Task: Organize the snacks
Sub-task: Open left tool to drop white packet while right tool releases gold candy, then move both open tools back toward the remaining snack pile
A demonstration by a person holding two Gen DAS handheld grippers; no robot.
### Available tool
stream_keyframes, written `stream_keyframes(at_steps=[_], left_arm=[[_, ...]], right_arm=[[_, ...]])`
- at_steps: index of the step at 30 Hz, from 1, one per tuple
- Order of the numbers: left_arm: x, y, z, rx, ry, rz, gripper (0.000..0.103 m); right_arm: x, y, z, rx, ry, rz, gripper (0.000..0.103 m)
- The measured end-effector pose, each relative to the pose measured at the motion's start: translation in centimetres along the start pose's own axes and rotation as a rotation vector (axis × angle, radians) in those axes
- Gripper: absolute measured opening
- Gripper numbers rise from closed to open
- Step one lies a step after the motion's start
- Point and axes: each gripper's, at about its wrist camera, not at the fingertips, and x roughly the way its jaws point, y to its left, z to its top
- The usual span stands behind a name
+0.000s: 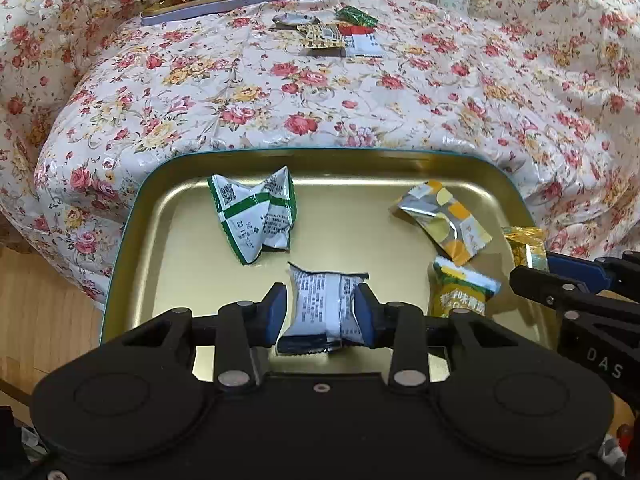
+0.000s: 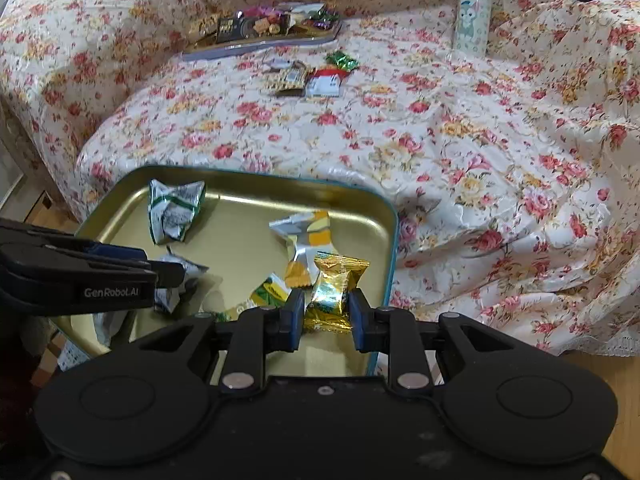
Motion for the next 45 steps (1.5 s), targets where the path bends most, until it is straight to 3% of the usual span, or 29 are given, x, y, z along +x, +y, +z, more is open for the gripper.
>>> stream_keyframes(at_steps=[5,11,21,31,36,40,45], left_arm=[[-0.1,0.2,-0.1,-0.015,-0.012,-0.009,0.045],[-1.3,0.2,-0.4,-0.004,-0.121,0.016,0.045],[-2.7,0.5,0.0,-0.009,-0.26,0.009,0.046],[-4.2,0.4,1.7,0.018,-0.418,0.047,0.053],[-4.7,0.5,3.0,-0.002,-0.529,0.114,0.056],[-4.1,0.9,4.7,0.009,-0.513,0.118,0.059],[-3.0,1.4,6.9,0.028,-0.479,0.117,0.059]], right_arm=[[0.7,0.2,-0.3,-0.019,0.028,0.008,0.026],[1.1,0.4,-0.6,-0.045,0.049,0.002,0.026],[0.3,1.0,-0.1,-0.107,-0.016,0.008,0.027],[-0.7,0.2,2.4,-0.03,-0.163,-0.003,0.042],[-0.5,-0.5,4.5,0.022,-0.213,-0.004,0.054],[-0.3,-0.6,6.1,0.031,-0.263,0.0,0.061],[0.1,-0.6,8.2,0.038,-0.317,0.015,0.062]])
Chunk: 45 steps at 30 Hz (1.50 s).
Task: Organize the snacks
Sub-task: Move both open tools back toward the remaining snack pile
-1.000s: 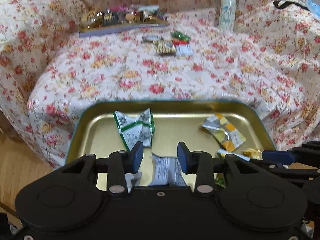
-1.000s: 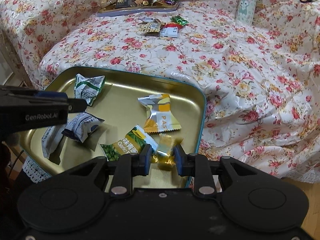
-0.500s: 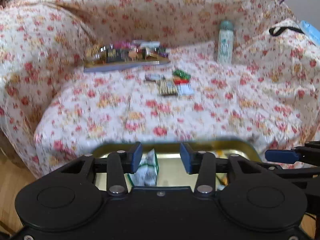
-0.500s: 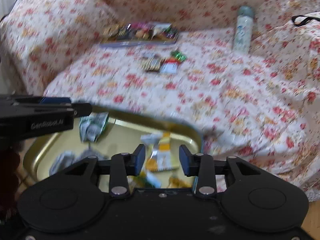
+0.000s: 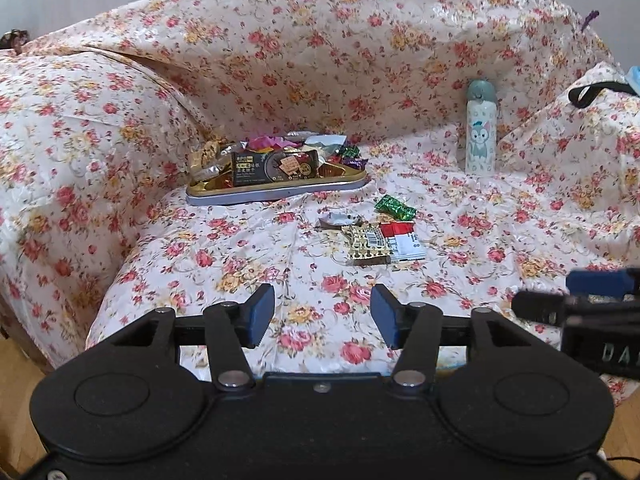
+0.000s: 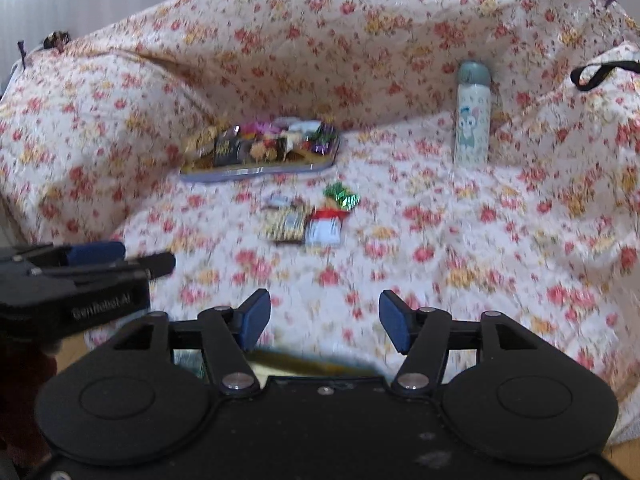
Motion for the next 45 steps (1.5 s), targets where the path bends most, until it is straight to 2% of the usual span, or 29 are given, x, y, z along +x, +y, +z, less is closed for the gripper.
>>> stream_keyframes(at_steps=[5,12,23,32,39,45], left_arm=[[2.1,0.0,0.9,0.021,0.03,-0.005,0.059],[6.8,0.6,2.4,0.017,0.089,-0.011,0.059],[14.6,1.6,3.3,0.01,0.204,-0.033,0.059],[17.6,2.2,4.9,-0.009,0.201,-0.035,0.059],[19.1,2.3,4.3,-0.022,0.242,-0.041,0.06],[19.0,2.4,4.0,-0.013,0.22,-0.041,0.061]], right_arm=[[2.3,-0.1,2.0,-0.018,-0.004,-0.021,0.062],[6.8,-1.0,4.1,-0.03,0.034,-0.043,0.061],[13.1,-2.3,5.5,-0.006,0.117,-0.048,0.057],[17.3,-2.4,6.6,-0.009,0.142,-0.051,0.055],[20.1,-1.7,7.1,-0.014,0.17,-0.044,0.055],[21.6,-0.8,7.3,-0.022,0.181,-0.026,0.055]])
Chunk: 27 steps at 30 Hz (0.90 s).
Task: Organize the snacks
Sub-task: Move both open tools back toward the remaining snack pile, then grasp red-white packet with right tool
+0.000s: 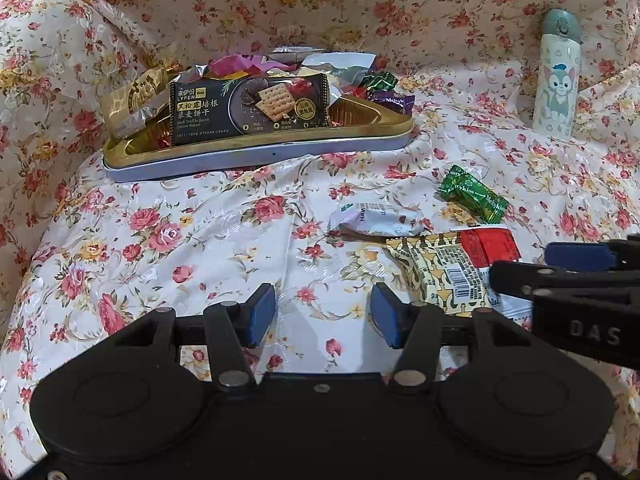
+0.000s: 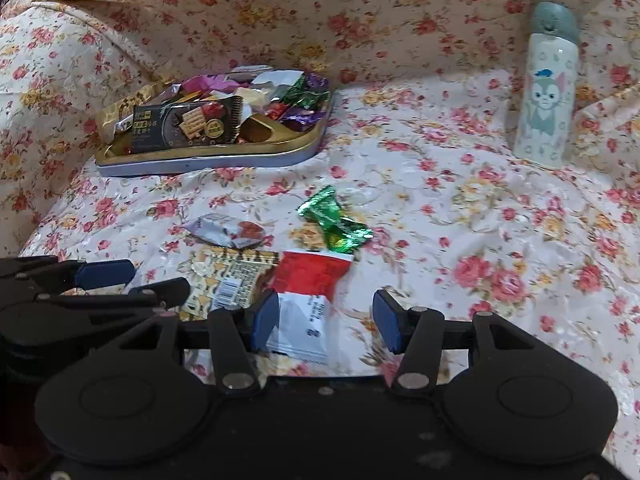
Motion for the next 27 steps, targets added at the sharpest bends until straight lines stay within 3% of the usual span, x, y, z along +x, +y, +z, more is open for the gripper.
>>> stream_keyframes(at_steps=[18,27], left_arm=[[0.1,0.2,-0.2,0.0,-0.006,-0.013,0.064],[0.2,0.2,-0.2,0.003,-0.005,-0.01,0.064]], right_arm=[[1.2,0.1,-0.3,-0.05,-0.036,-0.018,0.051],[0.4,-2.7,-0.8,0.013,-0.041,-0.118,0.051]])
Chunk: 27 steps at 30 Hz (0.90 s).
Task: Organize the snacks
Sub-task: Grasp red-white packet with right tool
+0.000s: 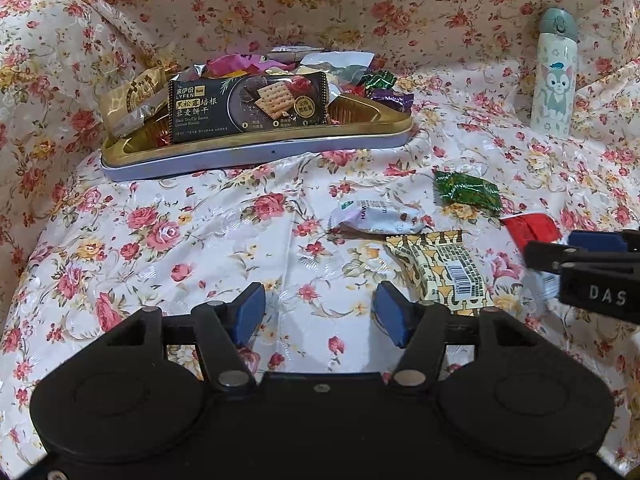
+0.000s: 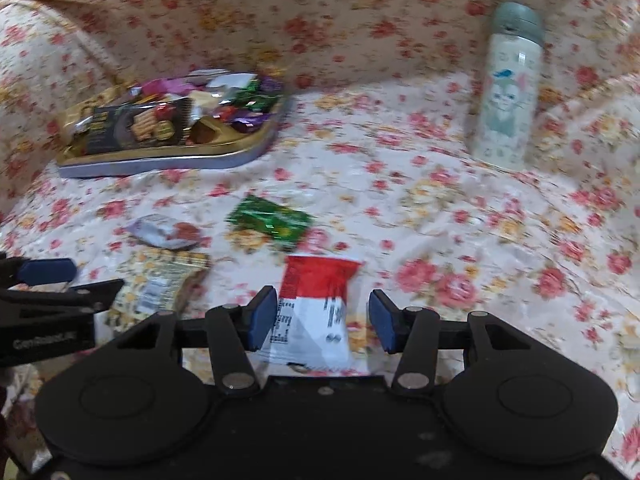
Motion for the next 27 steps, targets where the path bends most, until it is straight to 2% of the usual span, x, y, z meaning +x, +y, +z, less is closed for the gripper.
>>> stream_keyframes(at_steps=[7,16,18,21,27], left_arm=[[0.0,0.0,0.0,-0.001,0.002,0.0,0.064],[0.0,0.1,0.1,0.0,0.008,-0.001,0.064],[0.1,0.1,0.1,0.0,0.012,0.0,0.064],[0.1,0.1,0.2,-0.002,0.02,0.002,0.064],[0.1,-0.1,0.3,-0.002,0.024,0.017,0.065]], right_arm=[[0.4,0.2,0.0,0.035,0.006,-0.029,0.053],[1.1,0.9,0.2,-0.051,-0.031,-0.04,0.051],[1.1,0.7,0.1,-0.057,-0.042,-0.026,0.049],[0.8,0.7,-0.3,-0.082,-0.066,-0.011,0.039],[0.6,0.6,-0.7,-0.114,-0.099,0.005,0.037]])
